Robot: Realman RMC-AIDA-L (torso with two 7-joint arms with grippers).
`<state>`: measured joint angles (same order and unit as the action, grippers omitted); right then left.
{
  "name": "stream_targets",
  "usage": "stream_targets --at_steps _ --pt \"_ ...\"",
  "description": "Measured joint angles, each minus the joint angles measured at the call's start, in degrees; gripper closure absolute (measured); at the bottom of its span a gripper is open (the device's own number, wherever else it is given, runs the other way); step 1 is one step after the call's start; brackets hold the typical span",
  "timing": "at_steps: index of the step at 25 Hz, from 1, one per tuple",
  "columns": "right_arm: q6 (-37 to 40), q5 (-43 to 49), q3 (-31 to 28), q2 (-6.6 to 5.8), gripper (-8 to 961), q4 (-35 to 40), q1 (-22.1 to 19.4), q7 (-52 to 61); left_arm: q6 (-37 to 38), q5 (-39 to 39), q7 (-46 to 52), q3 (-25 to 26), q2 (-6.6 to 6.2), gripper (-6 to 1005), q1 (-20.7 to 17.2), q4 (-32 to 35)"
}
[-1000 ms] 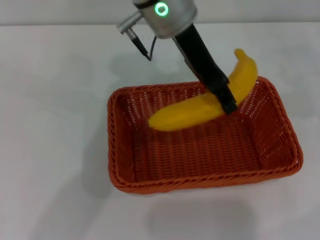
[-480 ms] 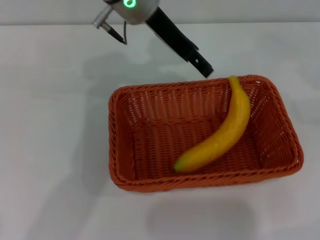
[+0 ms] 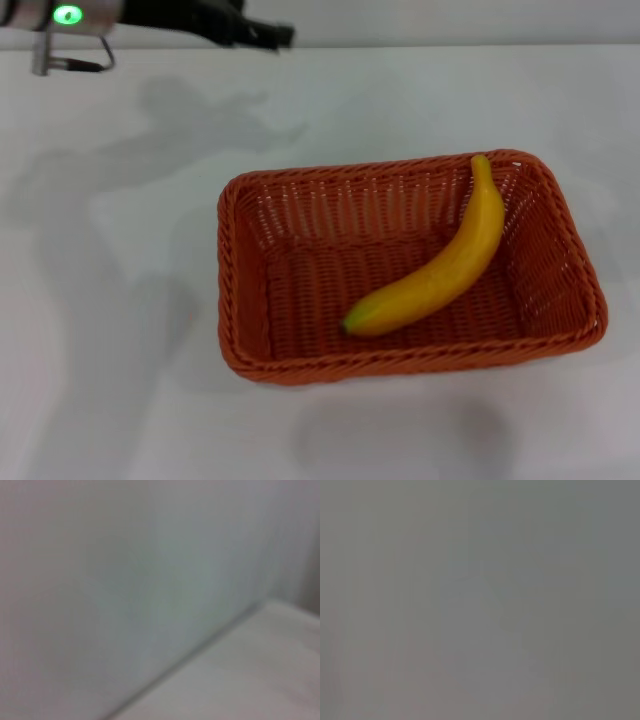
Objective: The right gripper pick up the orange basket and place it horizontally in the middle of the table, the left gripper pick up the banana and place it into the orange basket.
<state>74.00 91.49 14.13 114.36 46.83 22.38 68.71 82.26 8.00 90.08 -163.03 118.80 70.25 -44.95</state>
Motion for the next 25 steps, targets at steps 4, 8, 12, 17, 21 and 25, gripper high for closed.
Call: stream_targets --at_steps 4,8,12,17,21,25 --pt "1.58 -1.51 0.05 0.22 93 -4.37 1.16 -4.14 6.40 17.95 -9.13 -0.01 -0.09 104 -10.54 -4.50" --pt "2.55 -3.64 0.11 0.48 93 -9.92 2.56 -9.23 11.95 32.54 -15.52 -0.01 0.08 103 -20.96 -6.17" --pt "3.47 -7.97 0.11 0.53 93 -17.34 3.29 -17.27 13.73 45.85 -22.13 -0.01 0.42 103 -31.70 -3.41" --pt "4.67 -12.72 0.05 0.60 93 -23.72 3.36 -26.11 14.20 60.81 -29.04 0.06 0.41 103 -42.91 5.55" --pt "5.80 -14.00 -0.34 0.60 93 -26.45 3.29 -28.78 14.59 70.47 -34.92 0.09 0.42 104 -49.26 15.20" --pt "6.10 -15.15 -0.48 0.66 93 -28.53 2.82 -29.32 14.53 76.73 -44.43 0.15 0.38 104 -53.46 25.55"
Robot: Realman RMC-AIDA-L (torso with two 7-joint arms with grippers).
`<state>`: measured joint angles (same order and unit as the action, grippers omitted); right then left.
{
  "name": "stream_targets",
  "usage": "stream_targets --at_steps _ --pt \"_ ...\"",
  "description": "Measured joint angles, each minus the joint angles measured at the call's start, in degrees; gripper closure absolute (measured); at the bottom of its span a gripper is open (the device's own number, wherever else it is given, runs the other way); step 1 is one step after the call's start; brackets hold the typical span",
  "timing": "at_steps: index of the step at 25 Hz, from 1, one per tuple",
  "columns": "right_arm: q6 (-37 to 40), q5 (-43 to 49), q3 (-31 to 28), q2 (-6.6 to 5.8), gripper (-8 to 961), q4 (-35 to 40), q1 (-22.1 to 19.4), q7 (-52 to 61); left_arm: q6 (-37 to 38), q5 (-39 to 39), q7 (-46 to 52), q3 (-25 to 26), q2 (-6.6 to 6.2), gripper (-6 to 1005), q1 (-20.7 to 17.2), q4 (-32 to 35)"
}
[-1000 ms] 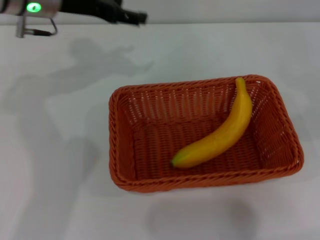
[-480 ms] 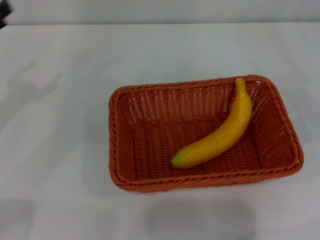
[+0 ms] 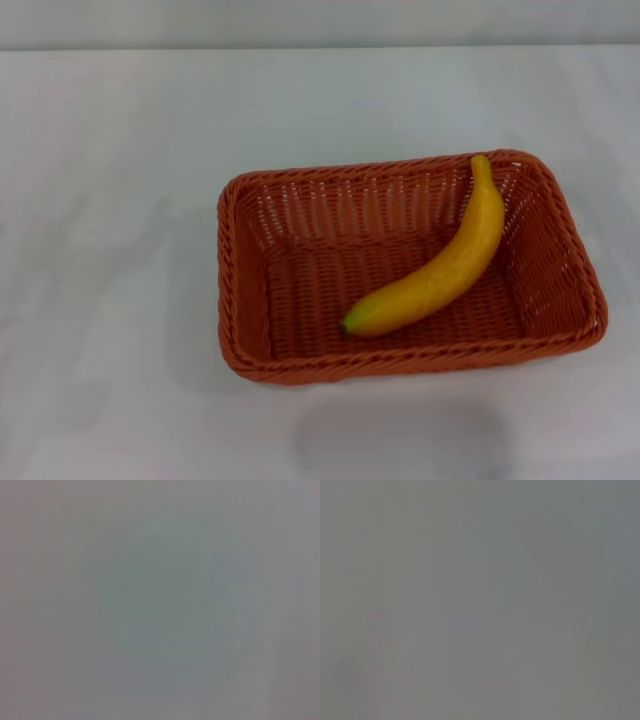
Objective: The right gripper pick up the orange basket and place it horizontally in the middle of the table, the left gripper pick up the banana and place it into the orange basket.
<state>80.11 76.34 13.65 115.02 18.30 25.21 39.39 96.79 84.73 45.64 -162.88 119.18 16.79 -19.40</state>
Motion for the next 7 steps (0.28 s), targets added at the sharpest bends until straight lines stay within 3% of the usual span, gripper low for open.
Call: stream_targets --at_steps 7 --pt "0.12 -0.11 0.21 -0.02 93 -1.71 -1.00 -3.14 -0.78 4.10 -14.61 0.09 0.04 103 -1.79 12.85"
